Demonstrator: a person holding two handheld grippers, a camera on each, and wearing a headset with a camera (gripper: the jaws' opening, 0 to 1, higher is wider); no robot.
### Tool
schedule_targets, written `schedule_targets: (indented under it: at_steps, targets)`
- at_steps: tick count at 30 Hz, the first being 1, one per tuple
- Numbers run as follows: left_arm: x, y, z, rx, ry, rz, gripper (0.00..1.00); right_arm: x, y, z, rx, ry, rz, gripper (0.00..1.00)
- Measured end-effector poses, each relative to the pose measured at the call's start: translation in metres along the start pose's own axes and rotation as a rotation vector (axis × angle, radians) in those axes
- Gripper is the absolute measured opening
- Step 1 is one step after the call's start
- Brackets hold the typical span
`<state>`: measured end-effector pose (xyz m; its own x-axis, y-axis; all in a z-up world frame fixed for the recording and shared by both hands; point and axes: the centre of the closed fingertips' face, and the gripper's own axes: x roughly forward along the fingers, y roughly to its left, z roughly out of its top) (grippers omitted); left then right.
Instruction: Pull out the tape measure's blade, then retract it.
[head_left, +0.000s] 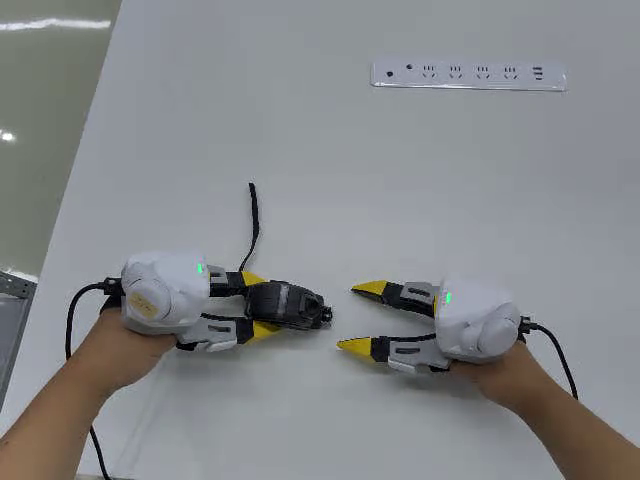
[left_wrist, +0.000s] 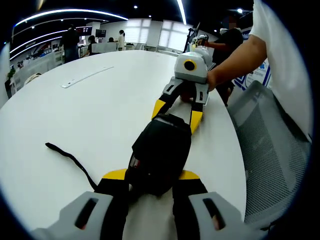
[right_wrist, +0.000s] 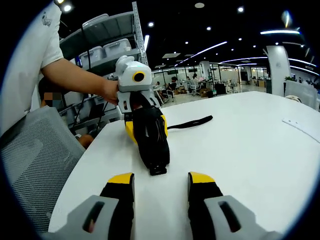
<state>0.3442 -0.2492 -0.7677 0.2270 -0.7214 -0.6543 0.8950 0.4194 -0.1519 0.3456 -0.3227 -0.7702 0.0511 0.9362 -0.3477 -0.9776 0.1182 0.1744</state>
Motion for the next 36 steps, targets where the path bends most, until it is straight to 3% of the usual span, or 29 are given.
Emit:
schedule_targets:
  at_steps: [13,16,36]
  targets:
    - [0.000,0.000,0.002,0.000,0.002,-0.001,0.30,0.012,0.004,0.001,-0.033,0.012,0.021,0.37]
    - [0.000,0.000,0.002,0.000,0.002,-0.001,0.31,0.015,0.004,-0.002,-0.045,0.034,0.020,0.35]
    - [0.001,0.002,-0.002,-0.001,0.000,-0.002,0.30,0.024,0.004,-0.001,-0.068,0.033,0.037,0.21]
